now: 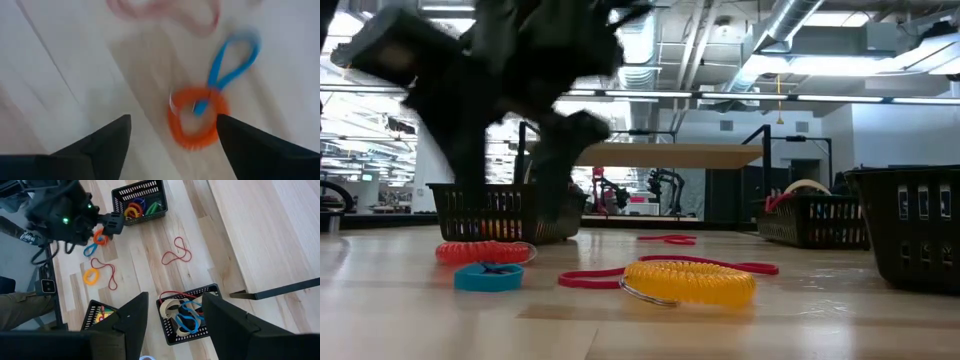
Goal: Pick & Place Office Desk Supplies
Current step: Put the orange spring keychain into the left black bin
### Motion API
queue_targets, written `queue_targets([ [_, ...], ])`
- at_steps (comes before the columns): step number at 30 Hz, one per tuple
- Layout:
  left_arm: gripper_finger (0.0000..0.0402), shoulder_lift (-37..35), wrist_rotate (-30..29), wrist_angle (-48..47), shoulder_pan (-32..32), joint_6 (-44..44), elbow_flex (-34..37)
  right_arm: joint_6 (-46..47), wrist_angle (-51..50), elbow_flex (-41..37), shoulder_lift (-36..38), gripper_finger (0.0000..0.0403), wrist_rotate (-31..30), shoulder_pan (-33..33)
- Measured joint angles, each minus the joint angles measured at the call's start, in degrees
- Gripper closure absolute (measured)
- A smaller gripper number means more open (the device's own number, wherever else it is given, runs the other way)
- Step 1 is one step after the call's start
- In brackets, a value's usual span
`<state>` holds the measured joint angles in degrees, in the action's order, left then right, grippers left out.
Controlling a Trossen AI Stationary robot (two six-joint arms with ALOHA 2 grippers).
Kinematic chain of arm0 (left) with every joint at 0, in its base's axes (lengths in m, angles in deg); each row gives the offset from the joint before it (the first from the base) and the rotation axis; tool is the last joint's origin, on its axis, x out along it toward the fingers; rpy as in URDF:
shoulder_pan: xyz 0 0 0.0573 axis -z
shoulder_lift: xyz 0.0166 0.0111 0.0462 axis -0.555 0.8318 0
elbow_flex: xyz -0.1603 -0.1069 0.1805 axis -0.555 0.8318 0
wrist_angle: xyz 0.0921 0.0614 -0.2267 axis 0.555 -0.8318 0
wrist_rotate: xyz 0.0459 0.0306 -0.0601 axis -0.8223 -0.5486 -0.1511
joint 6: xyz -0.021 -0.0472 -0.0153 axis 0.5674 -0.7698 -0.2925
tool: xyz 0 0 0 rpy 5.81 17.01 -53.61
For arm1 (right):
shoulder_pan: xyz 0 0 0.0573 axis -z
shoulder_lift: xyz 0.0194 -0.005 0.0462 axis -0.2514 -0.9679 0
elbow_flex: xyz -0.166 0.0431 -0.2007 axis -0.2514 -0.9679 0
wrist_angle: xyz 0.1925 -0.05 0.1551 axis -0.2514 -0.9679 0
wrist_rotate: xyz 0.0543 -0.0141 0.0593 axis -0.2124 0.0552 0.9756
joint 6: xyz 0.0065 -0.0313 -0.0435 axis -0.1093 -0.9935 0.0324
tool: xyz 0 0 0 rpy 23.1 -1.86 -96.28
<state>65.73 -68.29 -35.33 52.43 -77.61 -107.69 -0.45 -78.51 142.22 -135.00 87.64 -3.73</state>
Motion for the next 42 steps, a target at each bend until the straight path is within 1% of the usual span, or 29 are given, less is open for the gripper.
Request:
queue_targets([
  [2,0.0125,0.0,-1.34,0.88,0.7,0.06,2.77,0.0,0.0,0.0,0.0,0.0219,0.0,0.0],
  [4,0.0141,-0.09,-1.18,3.83,1.19,0.06,5.88,0.02,0.0,-0.01,0.0,0.0219,0.0,0.0],
  [9,0.0197,-0.76,-0.94,9.76,2.52,0.3,12.46,1.2,0.0,-0.02,0.0,0.022,0.0,0.0],
  [11,0.0235,-0.81,-0.54,10.39,2.66,0.47,13.11,1.55,0.0,-0.02,0.0,0.022,0.0,0.0],
  [13,0.0292,-1.11,0.08,10.02,2.67,1.17,13.03,1.53,0.0,-0.02,0.0,0.022,0.0,0.0],
  [15,0.0361,-1.67,0.79,9.6,2.48,1.4,12.63,1.55,0.0,0.0,0.0,0.022,0.0,0.0],
  [16,0.0378,-2.32,1.43,9.85,2.26,1.34,12.39,1.53,0.0,-0.01,0.0,0.022,0.0,0.0],
  [19,0.0389,-4.23,1.94,11.72,1.37,1.37,12.29,1.54,0.0,0.0,0.0,0.022,0.0,0.0],
  [21,0.0395,-7.32,1.75,14.25,0.33,0.99,11.77,1.55,0.01,-0.02,0.0,0.022,0.01,0.0],
  [23,0.0396,-10.85,-0.57,16.09,-1.16,-0.95,11.24,1.55,0.02,-0.02,0.0,0.022,0.0,0.0],
  [25,0.0398,-14.17,-3.87,16.41,-3.25,-3.86,11.43,1.61,0.02,-0.02,0.0,0.022,0.0,0.0],
  [27,0.0398,-18.41,-5.77,17.41,-5.41,-7.35,11.48,1.89,0.02,-0.01,0.0,0.022,0.0,0.0],
  [29,0.0398,-23.43,-9.1,17.55,-7.74,-13.1,11.22,1.95,0.03,0.0,0.0,0.022,0.0,0.0],
  [31,0.0398,-27.71,-10.41,13.87,-10.34,-18.11,11.2,1.97,0.04,-0.02,0.0,0.022,0.0,0.0],
  [34,0.0397,-32.4,-8.42,4.39,-13.68,-22.84,11.26,1.95,0.02,0.0,0.0,0.022,0.0,0.0],
  [36,0.0391,-34.23,-3.9,-3.09,-15.66,-23.42,11.26,1.97,0.02,0.0,0.0,0.022,0.0,0.0],
  [38,0.0379,-34.43,-0.52,-8.07,-16.76,-23.04,11.32,1.97,0.04,0.0,-0.01,0.022,0.0,0.0],
  [40,0.0359,-33.85,0.86,-10.64,-17.26,-21.41,11.37,1.96,0.04,0.0,0.0,0.022,0.0,0.0],
  [42,0.0331,-33.02,1.08,-10.56,-17.31,-18.89,11.35,1.96,0.04,0.0,0.0,0.022,0.0,0.0],
])
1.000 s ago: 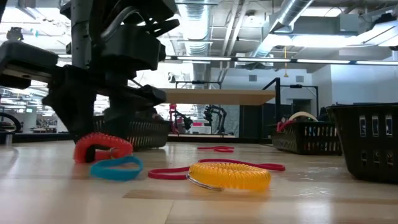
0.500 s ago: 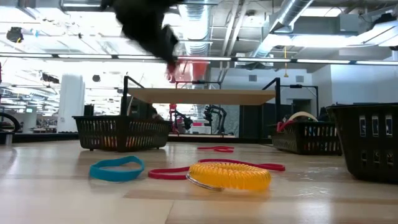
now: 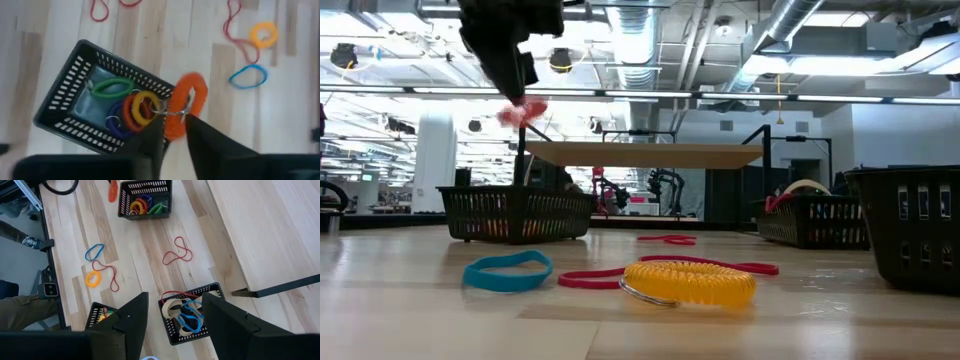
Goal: Pick & Place Office Desk Supplies
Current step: Put the orange spring keychain into the left black bin, then put the yellow spring keychain into the left black bin
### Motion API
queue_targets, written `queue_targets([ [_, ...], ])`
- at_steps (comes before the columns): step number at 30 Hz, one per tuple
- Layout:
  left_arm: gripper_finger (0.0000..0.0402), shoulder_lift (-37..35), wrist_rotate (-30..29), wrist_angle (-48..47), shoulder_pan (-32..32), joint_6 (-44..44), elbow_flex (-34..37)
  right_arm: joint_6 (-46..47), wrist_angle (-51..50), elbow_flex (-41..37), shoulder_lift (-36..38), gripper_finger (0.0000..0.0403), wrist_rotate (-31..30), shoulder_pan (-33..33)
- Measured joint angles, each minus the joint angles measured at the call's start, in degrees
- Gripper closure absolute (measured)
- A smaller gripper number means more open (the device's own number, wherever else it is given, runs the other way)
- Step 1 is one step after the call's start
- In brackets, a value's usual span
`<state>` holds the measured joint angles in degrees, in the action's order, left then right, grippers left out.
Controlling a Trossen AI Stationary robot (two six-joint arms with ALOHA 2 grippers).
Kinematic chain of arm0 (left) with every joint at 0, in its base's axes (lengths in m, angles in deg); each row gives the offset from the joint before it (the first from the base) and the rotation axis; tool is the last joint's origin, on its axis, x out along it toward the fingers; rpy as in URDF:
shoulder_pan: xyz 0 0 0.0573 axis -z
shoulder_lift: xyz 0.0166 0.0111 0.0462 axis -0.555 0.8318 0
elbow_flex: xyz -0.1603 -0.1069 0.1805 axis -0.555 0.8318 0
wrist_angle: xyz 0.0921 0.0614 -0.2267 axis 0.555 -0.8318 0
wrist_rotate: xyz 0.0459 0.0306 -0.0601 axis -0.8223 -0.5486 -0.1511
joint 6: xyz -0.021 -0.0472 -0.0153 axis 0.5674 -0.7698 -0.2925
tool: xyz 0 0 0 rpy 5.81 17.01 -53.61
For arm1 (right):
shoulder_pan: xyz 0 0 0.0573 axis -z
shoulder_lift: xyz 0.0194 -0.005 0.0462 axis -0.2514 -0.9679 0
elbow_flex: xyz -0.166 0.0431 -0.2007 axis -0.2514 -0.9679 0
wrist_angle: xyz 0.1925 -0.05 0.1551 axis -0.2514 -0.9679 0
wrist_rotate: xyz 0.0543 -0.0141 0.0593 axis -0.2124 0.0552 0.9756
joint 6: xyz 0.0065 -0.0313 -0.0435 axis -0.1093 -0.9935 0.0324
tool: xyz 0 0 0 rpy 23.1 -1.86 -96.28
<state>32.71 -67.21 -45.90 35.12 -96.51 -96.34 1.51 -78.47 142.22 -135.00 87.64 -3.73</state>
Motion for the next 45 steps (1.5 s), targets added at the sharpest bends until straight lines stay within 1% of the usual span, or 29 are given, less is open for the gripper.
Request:
queue_targets([
  [4,0.0258,2.85,-5.83,-0.28,-0.34,2.11,-0.04,-0.02,0.0,0.0,0.0,0.022,0.0,0.0],
  [7,0.0204,5.9,-6.53,-1.47,-1.37,2.05,-0.04,-0.02,0.0,-0.02,0.0,0.022,0.0,0.0],
  [8,0.0189,6.78,-4.95,-1.55,-1.67,1.95,0.02,-0.02,0.0,-0.02,0.0,0.022,0.0,0.0],
  [9,0.0177,7.53,-1.81,-0.66,-1.86,1.37,-0.01,-0.02,-0.02,-0.02,0.0,0.022,0.0,0.0],
  [10,0.0168,8.0,2.41,2.75,-1.93,-0.11,-0.27,-0.02,0.0,-0.02,0.0,0.022,0.0,0.0],
  [12,0.0158,7.99,10.34,14.34,-1.16,-4.72,-1.76,-0.02,-0.02,-0.02,0.0,0.022,0.0,0.0],
  [13,0.0158,7.89,12.43,22.52,-0.39,-6.64,-3.25,-0.09,-0.01,0.0,0.0,0.022,0.0,0.0],
  [14,0.0159,7.83,12.67,29.41,0.53,-7.62,-4.93,-0.27,-0.01,-0.02,0.0,0.022,0.0,0.03],
  [15,0.0163,7.76,11.33,34.13,1.51,-7.53,-6.71,-0.33,0.0,0.0,0.0,0.022,0.0,0.13],
  [17,0.0174,9.17,6.13,37.25,2.74,-4.82,-11.19,-0.69,0.02,0.0,0.0,0.022,0.0,0.64],
  [18,0.018,10.47,5.13,36.12,2.9,-3.17,-13.5,-0.84,0.04,-0.01,0.0,0.022,0.01,0.97],
  [20,0.0193,14.13,5.04,29.64,2.85,-1.2,-17.62,-0.9,0.03,-0.02,0.0,0.022,-0.01,1.65],
  [23,0.0208,21.39,8.91,22.96,3.94,2.43,-21.71,-0.94,0.08,-0.02,-0.02,0.022,-0.02,3.22],
  [25,0.0215,26.27,12.38,20.78,5.93,5.17,-23.92,-0.94,0.02,-0.02,-0.02,0.022,-0.02,4.37],
  [28,0.022,31.23,13.78,16.71,8.85,9.68,-26.1,-0.94,0.0,-0.01,-0.02,0.022,-0.04,5.65],
  [31,0.0221,33.66,13.49,17.17,10.57,12.74,-26.4,-1.31,0.0,-0.02,0.03,0.022,-0.11,6.36],
  [36,0.0213,37.53,15.92,22.69,11.41,13.87,-26.49,-2.19,-0.02,0.0,0.07,0.022,-0.13,7.67],
  [41,0.0207,42.73,15.95,22.22,11.42,14.29,-26.49,-2.91,-0.02,-0.02,0.07,0.022,-0.15,9.23],
  [45,0.0207,46.88,15.74,23.1,12.76,14.33,-26.45,-3.52,-0.02,-0.02,0.07,0.022,-0.13,10.43],
])
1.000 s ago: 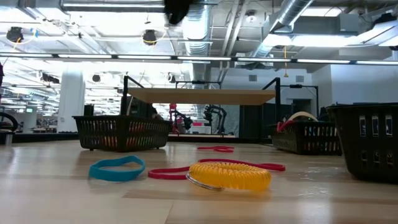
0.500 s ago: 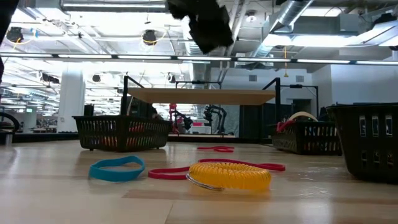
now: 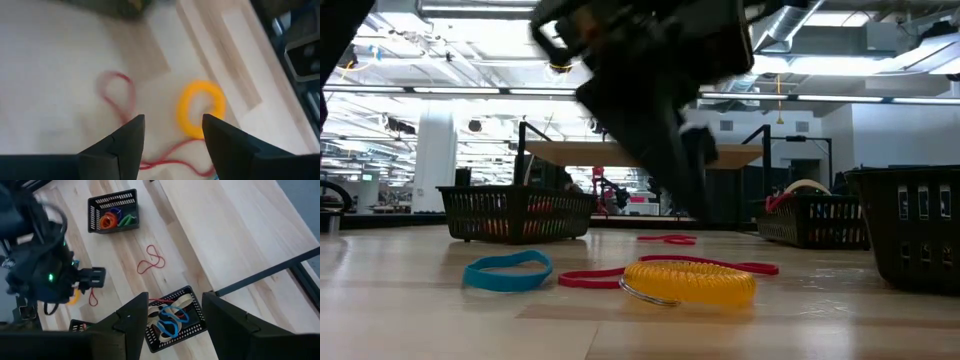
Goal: Pick & Place Office Desk Supplies
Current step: Put the yellow spring keychain into the left black bin
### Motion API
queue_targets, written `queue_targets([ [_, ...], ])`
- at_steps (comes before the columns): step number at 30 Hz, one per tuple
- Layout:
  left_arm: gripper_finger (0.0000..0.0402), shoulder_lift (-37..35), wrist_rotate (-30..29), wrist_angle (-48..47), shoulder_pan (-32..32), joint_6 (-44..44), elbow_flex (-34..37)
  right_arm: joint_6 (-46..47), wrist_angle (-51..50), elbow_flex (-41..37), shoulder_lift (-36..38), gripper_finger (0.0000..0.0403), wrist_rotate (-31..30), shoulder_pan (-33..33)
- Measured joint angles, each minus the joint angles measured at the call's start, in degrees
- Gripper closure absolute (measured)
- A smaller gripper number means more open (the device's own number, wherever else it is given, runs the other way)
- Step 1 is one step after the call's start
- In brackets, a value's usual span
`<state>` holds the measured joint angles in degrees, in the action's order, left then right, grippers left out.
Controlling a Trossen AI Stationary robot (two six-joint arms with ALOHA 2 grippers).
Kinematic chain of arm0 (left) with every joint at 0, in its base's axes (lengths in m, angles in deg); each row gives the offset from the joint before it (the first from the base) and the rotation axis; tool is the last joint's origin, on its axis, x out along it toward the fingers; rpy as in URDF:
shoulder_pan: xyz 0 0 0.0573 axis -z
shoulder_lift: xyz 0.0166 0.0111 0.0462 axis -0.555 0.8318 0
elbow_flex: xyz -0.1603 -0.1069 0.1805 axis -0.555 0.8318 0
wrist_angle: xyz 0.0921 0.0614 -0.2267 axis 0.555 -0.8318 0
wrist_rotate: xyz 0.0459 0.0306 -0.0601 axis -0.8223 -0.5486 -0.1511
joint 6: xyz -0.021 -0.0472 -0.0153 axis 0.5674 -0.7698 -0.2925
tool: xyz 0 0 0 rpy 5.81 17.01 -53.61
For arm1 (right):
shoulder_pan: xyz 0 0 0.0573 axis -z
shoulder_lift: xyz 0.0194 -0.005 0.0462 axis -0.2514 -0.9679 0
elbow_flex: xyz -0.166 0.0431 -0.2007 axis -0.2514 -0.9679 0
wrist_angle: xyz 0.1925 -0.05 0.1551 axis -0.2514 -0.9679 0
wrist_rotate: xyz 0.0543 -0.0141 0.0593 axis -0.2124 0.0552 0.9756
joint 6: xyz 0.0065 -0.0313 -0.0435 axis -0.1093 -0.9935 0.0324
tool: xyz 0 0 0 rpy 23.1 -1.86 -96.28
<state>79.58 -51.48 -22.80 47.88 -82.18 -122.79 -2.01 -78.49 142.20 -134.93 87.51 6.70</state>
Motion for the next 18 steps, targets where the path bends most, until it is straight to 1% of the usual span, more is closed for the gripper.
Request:
queue_targets([
  [4,0.0211,2.46,0.19,-0.61,2.55,-0.19,0.09,-0.02,0.0,0.0,0.0,0.022,-0.04,0.55],
  [7,0.021,2.6,0.51,0.49,4.38,1.6,0.02,-0.02,0.0,0.0,0.0,0.022,-0.02,0.52],
  [10,0.0209,2.6,-0.58,1.12,5.96,2.93,0.02,0.0,0.0,0.0,0.0,0.022,-0.02,0.52],
  [14,0.0216,3.86,-1.35,3.15,6.32,2.68,0.84,0.3,0.0,0.0,0.0,0.022,-0.03,0.14],
  [18,0.0225,5.91,1.03,3.24,6.1,0.96,0.59,1.14,0.0,0.0,0.0,0.022,0.0,0.08],
])
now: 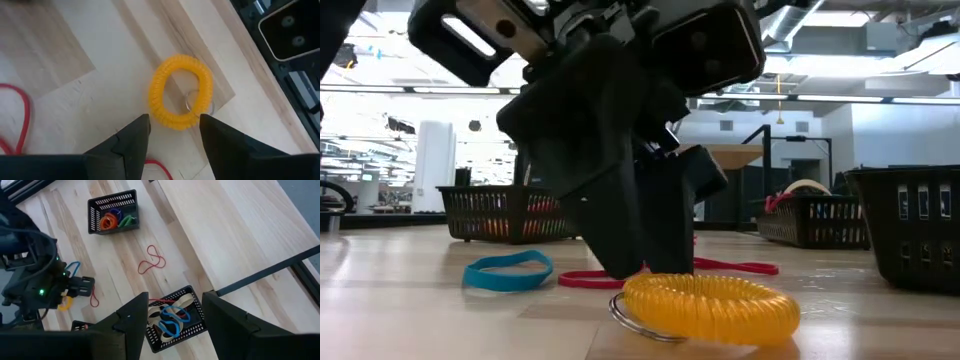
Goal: Pick & Place Office Desk Supplies
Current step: Put the yellow spring keychain into the left black bin
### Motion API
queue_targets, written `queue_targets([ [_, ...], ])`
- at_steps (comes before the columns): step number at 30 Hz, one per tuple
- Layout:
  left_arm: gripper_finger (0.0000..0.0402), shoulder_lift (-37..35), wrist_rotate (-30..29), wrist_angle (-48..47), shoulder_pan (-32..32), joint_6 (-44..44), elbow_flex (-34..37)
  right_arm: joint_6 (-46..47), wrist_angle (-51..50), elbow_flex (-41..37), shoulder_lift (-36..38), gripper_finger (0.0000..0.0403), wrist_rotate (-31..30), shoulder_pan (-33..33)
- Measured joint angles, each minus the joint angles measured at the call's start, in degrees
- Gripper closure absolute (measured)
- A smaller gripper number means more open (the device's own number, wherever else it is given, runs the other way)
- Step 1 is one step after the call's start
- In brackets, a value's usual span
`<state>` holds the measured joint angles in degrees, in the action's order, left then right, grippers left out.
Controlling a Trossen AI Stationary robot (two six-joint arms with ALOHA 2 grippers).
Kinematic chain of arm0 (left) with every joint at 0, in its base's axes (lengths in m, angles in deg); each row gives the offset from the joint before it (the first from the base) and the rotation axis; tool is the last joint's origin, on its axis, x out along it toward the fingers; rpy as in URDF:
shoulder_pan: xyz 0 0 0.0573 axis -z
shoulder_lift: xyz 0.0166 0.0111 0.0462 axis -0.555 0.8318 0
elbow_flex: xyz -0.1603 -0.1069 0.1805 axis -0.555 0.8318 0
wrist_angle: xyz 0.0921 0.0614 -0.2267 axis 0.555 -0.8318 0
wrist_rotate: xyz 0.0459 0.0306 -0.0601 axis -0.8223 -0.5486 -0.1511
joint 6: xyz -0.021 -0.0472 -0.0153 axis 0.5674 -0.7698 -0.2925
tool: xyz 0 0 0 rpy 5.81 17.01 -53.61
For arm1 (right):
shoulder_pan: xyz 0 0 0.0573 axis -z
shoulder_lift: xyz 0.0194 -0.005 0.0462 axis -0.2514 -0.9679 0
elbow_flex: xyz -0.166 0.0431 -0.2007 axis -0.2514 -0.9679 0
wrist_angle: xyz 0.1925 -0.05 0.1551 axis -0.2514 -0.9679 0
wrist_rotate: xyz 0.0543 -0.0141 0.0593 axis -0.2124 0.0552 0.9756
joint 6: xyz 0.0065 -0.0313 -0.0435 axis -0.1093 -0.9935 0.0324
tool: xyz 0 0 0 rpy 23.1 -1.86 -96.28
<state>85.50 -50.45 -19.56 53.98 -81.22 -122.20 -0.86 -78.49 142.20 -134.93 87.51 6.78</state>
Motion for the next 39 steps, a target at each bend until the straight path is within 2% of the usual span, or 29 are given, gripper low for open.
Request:
queue_targets([
  [4,0.0236,-0.18,-0.07,0.55,0.0,-3.09,0.09,1.23,0.0,0.0,0.0,0.022,0.0,-0.05],
  [7,0.026,-0.13,0.19,0.41,0.0,-4.19,0.11,2.33,0.0,0.0,0.0,0.022,0.0,-0.69],
  [9,0.0291,-0.1,0.56,0.11,-0.04,-4.35,0.11,2.68,0.0,0.0,0.0,0.022,0.02,-1.46],
  [13,0.0382,-0.03,0.36,0.02,-0.16,-4.38,0.14,3.86,0.0,0.0,0.0,0.022,0.04,-3.1],
  [14,0.0389,-0.03,0.42,0.02,-0.29,-4.42,0.16,3.92,0.0,0.0,0.0,0.022,0.03,-3.48],
  [18,0.0399,-0.49,-0.21,-0.11,-0.46,-4.41,0.23,5.46,0.0,0.0,0.0,0.022,0.02,-4.74],
  [22,0.0401,-2.38,-3.89,-0.85,-1.18,-4.51,0.62,5.99,0.0,0.02,0.0,0.022,-0.04,-7.05],
  [27,0.0401,-5.99,-7.12,-0.27,-3.81,-4.94,0.58,5.09,0.0,0.0,-0.04,0.022,-1.52,-12.85],
  [30,0.0401,-8.1,-10.61,-3.02,-5.07,-4.95,0.6,5.9,0.0,0.0,-0.09,0.022,-3.2,-17.05],
  [35,0.0401,-16.37,-20.33,-8.74,-6.36,-4.38,1.02,9.84,0.0,0.0,-0.02,0.022,-8.26,-24.19],
  [39,0.0401,-27.02,-25.52,-11.33,-7.99,-6.33,6.08,12.28,1.4,-0.18,-0.01,0.022,-14.11,-29.74],
])
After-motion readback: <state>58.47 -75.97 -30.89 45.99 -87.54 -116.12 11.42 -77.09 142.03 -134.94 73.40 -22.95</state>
